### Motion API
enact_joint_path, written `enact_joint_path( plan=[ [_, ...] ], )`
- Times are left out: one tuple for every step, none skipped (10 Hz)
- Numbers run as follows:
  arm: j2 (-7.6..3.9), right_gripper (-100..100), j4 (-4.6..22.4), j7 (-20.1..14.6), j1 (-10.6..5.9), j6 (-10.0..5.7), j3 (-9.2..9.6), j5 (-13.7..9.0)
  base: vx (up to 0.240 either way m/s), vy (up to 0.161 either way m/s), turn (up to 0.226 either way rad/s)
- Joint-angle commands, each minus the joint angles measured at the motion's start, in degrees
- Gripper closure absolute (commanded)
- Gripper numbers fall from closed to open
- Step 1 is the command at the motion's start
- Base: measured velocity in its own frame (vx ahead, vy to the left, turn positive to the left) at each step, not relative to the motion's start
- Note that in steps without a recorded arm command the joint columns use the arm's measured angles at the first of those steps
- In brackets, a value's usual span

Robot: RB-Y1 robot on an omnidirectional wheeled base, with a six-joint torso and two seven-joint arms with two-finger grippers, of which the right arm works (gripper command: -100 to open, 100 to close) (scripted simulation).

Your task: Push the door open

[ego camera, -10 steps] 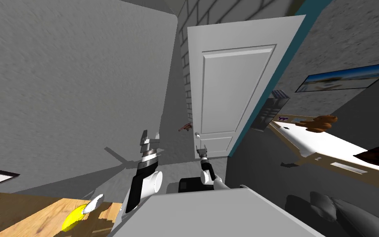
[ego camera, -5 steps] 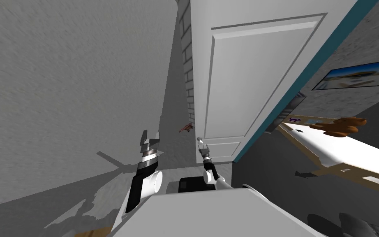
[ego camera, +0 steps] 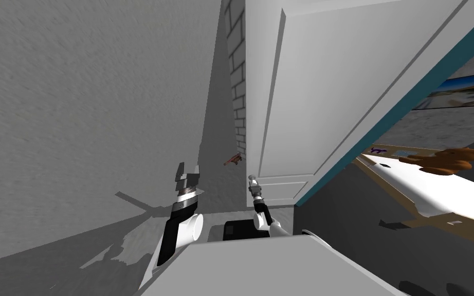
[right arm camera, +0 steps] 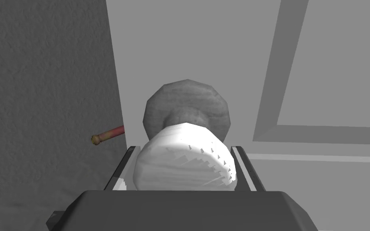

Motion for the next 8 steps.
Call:
enact_joint_path(
  plan=[
    [-0.09, 100, 0.02, 0.02, 0.08, -0.13, -0.07, -0.03, -0.030, 0.000, -0.004],
    [-0.09, 100, 0.02, 0.02, 0.08, -0.13, -0.07, -0.03, -0.020, -0.001, 0.000],
    [-0.09, 100, 0.02, 0.02, 0.08, -0.13, -0.07, -0.03, -0.010, -0.001, 0.000],
    [-0.09, 100, 0.02, 0.02, 0.08, -0.13, -0.07, -0.03, 0.000, 0.000, 0.000],
    [-0.71, 100, 0.31, 0.34, -0.02, 0.20, -0.88, -0.81, 0.077, 0.077, -0.034],
    [-0.71, 100, 0.31, 0.34, -0.02, 0.20, -0.88, -0.81, 0.129, 0.063, -0.067],
    [-1.02, 100, 0.39, 0.56, -0.26, 0.16, -1.63, -1.43, 0.183, 0.057, -0.024],
    [-1.16, 100, 0.45, 0.72, -0.44, 0.14, -2.18, -1.89, 0.218, 0.055, -0.046]
  ],
)
